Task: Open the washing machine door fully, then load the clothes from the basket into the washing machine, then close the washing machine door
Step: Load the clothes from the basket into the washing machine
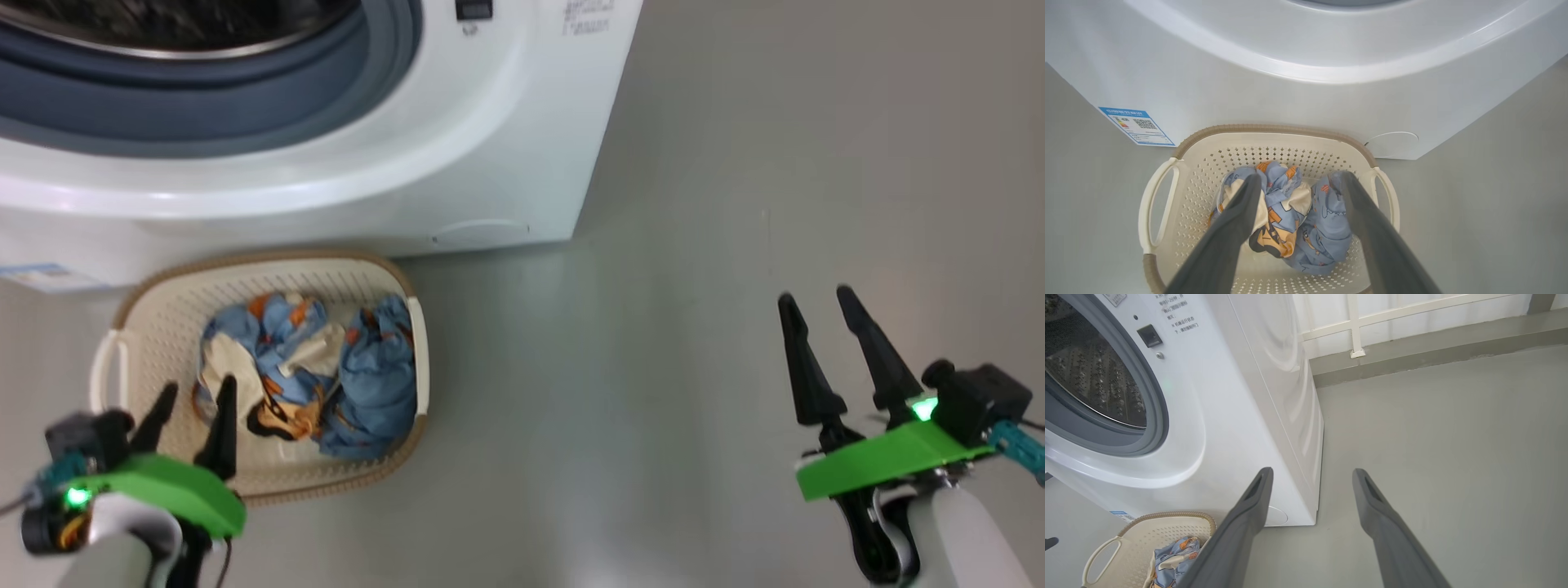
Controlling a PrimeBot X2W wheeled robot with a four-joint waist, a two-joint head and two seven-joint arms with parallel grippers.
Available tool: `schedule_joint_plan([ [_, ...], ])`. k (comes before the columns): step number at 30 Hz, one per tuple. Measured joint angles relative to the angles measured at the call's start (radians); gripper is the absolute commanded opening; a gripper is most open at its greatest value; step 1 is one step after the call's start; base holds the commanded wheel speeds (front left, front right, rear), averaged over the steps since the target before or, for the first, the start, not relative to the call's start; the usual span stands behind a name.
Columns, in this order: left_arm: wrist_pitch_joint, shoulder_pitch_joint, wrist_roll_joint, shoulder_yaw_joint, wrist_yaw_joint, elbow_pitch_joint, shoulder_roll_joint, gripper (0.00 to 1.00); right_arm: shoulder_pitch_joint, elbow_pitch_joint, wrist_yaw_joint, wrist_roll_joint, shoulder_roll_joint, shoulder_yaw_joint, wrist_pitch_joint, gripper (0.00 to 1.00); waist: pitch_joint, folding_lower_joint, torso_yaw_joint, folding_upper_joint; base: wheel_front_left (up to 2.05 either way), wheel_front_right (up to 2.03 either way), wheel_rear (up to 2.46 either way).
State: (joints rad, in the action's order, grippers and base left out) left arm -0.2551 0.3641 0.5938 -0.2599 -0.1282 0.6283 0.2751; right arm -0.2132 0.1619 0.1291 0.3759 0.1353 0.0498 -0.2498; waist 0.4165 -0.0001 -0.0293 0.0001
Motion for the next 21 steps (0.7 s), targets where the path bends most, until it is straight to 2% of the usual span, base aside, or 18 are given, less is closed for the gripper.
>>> schedule_joint_plan([
  [10, 0.000, 0.241, 0.090, -0.135, 0.000, 0.215, 0.042, 1.00, -0.102, -0.022, 0.000, -0.018, -0.028, 0.002, 0.000, 1.00, 0.157, 0.0000, -0.013, 0.0000, 0.00, 0.00, 0.00],
  [21, 0.000, 0.407, 0.212, -0.307, -0.001, 0.352, 0.080, 1.00, -0.162, -0.032, 0.000, -0.039, -0.043, 0.004, 0.000, 1.00, 0.300, 0.0000, -0.034, 0.0000, 0.00, 0.00, 0.00],
])
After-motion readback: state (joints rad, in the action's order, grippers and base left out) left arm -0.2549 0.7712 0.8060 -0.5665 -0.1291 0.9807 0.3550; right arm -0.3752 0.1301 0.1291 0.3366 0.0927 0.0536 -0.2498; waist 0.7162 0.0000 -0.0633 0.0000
